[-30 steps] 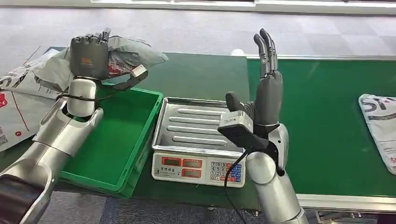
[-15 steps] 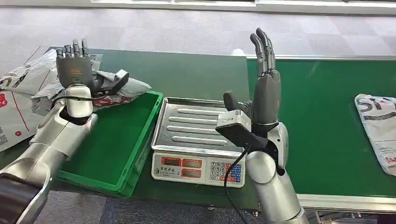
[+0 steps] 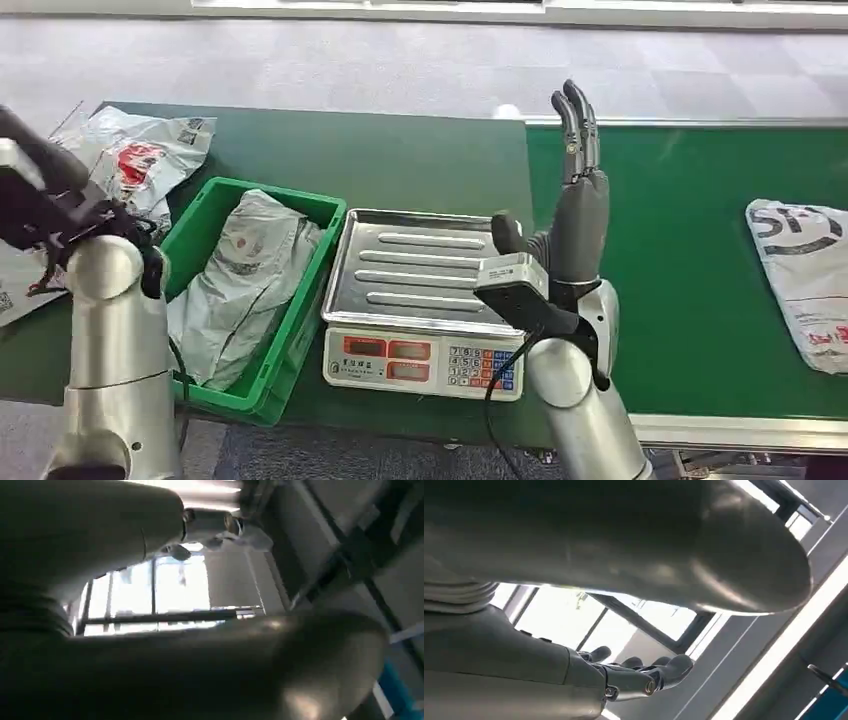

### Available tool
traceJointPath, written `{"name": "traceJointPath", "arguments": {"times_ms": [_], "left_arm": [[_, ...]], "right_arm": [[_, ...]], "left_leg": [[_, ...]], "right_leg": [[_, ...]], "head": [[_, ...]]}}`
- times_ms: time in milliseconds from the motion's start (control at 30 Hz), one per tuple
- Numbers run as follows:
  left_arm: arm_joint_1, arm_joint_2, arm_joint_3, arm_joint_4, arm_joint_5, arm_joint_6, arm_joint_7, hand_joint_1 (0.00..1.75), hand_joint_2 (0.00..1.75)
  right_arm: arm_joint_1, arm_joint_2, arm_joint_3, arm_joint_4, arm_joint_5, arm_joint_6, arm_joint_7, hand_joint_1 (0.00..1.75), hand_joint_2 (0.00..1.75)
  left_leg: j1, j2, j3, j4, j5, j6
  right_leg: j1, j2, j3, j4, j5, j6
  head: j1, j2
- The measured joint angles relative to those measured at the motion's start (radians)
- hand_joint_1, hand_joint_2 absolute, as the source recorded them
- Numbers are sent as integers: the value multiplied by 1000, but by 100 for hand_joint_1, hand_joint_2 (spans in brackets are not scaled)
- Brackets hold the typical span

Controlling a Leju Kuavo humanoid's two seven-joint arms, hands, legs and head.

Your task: Moved the parcel from conveyor to table for the left to box.

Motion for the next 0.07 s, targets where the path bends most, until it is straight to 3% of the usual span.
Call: {"name": "traceJointPath", "arguments": {"times_ms": [67], "left_arm": [[28,-24,10,-80,70,-14,1,0,0]], "right_arm": [[-3,0,0,5,-2,0,0,0,0]], "left_leg": [[0,-2,-1,0,0,0]], "right_leg": [[0,-2,1,0,0,0]], "head": [[0,0]]}}
